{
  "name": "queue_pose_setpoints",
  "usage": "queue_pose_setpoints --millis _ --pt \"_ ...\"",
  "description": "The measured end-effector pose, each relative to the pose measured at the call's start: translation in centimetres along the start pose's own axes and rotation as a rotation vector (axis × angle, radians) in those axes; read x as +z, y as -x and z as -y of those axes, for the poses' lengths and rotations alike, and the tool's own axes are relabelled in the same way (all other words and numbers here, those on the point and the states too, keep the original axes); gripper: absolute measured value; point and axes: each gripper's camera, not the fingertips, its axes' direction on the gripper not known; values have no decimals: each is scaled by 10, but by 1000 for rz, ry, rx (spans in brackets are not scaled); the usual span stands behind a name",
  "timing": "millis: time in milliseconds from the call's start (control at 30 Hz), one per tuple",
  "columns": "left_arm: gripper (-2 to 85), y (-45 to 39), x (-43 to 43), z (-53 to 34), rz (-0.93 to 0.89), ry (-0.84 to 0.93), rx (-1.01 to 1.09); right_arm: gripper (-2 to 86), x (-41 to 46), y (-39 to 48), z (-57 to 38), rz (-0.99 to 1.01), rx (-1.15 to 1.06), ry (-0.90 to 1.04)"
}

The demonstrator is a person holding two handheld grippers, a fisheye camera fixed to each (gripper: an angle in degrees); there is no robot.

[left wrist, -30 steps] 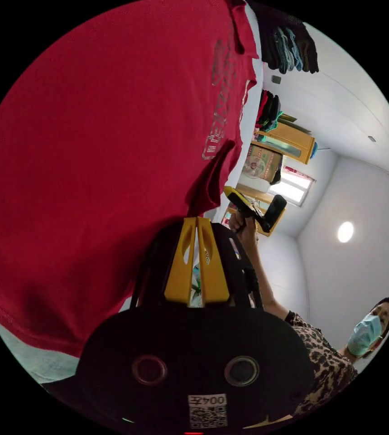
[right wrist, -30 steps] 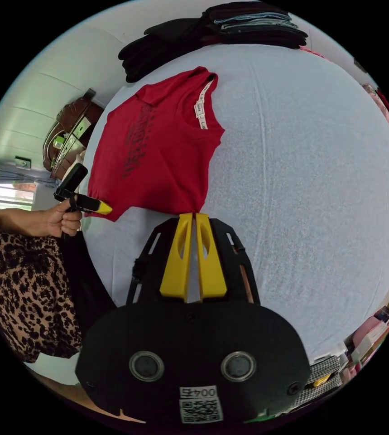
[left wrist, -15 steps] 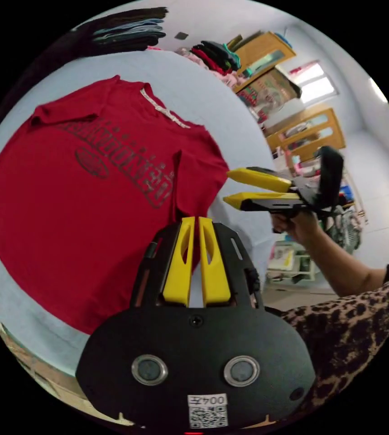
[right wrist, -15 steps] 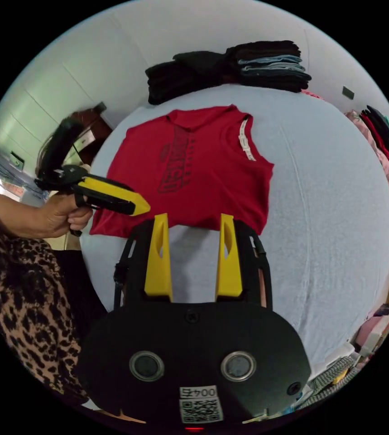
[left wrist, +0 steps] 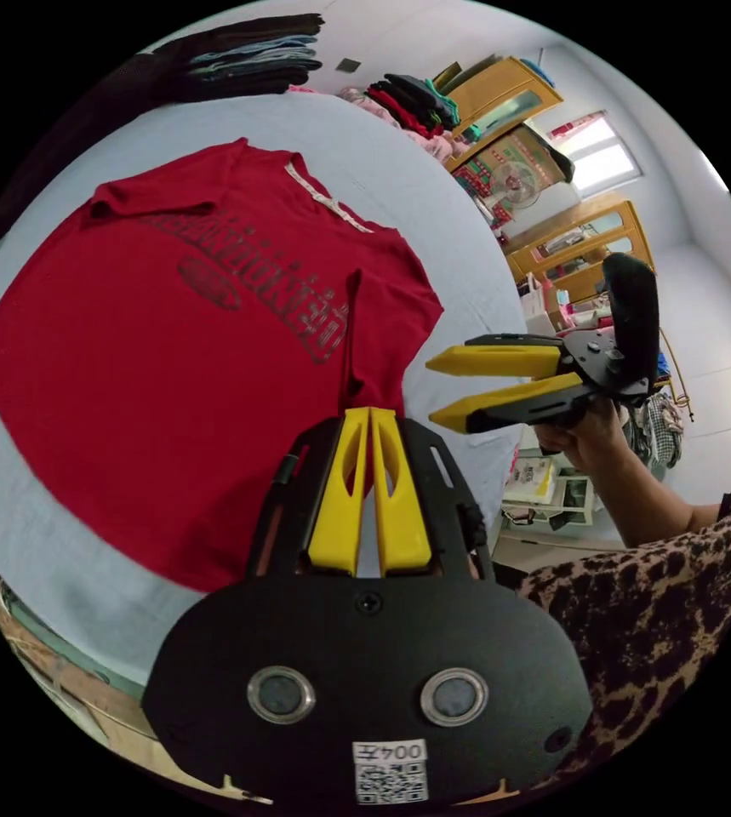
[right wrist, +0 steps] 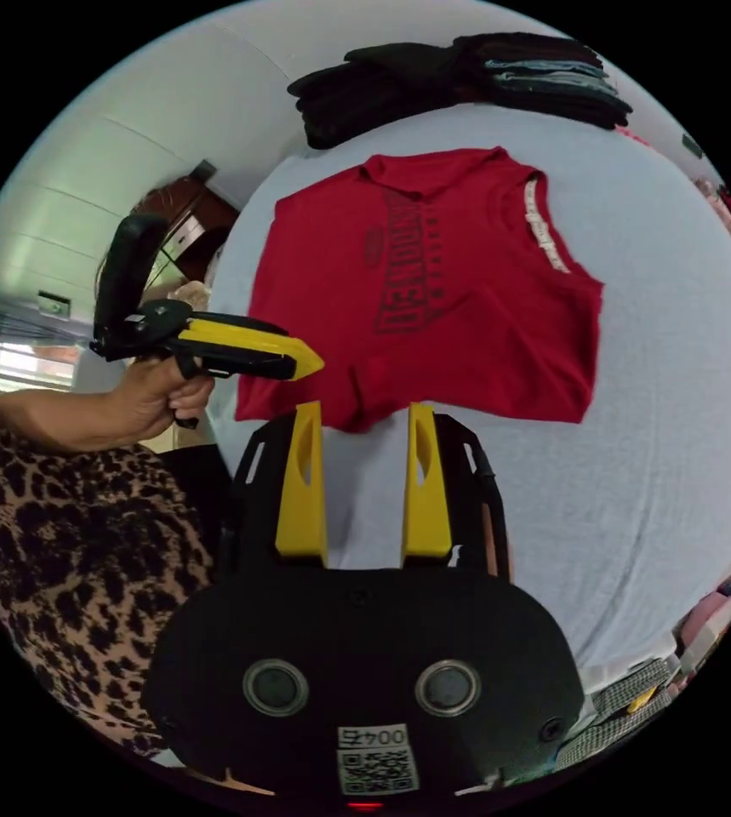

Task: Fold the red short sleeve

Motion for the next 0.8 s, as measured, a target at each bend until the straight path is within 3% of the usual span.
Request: queue_pose_setpoints --millis 133,233,467,633,800 --pt "3 26 -24 -47 37 -8 -57 25 22 31 30 92 3 99" --pt "3 55 -45 -86 72 -12 -121 34 37 55 57 132 16 145" --pt "2 135 -85 -140 66 -36 -191 -3 70 108 120 -56 71 298" --pt "2 190 -103 -154 51 -33 -96 -8 69 134 150 -180 109 363" --pt "2 268 -141 -158 3 -28 87 -8 57 120 172 -123 344 446"
